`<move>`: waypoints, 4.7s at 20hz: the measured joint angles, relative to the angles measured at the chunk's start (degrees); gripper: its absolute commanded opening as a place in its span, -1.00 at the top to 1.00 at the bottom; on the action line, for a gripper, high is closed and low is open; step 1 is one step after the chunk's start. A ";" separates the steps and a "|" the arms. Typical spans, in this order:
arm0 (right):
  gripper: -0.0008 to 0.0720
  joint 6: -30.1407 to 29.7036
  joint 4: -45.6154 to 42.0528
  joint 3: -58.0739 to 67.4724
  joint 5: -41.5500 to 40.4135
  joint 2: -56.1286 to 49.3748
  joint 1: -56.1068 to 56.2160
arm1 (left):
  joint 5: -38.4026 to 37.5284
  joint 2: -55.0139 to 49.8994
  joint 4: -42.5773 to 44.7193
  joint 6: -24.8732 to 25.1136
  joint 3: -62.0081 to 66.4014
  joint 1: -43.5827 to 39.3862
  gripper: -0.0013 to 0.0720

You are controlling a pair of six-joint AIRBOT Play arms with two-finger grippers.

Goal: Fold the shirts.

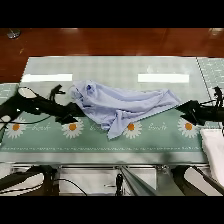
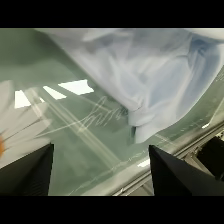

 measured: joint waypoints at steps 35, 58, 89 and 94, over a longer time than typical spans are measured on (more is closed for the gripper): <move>-0.42 8.33 -6.49 21.59 -7.61 -26.49 10.84 | 16.63 -4.76 -17.81 6.47 14.12 -13.03 0.90; 0.93 13.27 -12.31 82.18 12.74 1.95 16.68 | 10.95 15.58 -12.31 3.78 71.36 23.34 0.90; -0.09 7.78 5.25 37.09 -13.77 -14.86 16.74 | 22.82 0.79 17.38 -5.07 31.12 5.18 0.45; -0.76 6.54 17.81 43.60 -13.73 -28.06 15.21 | 22.12 -1.53 16.55 -5.05 32.11 5.68 -0.96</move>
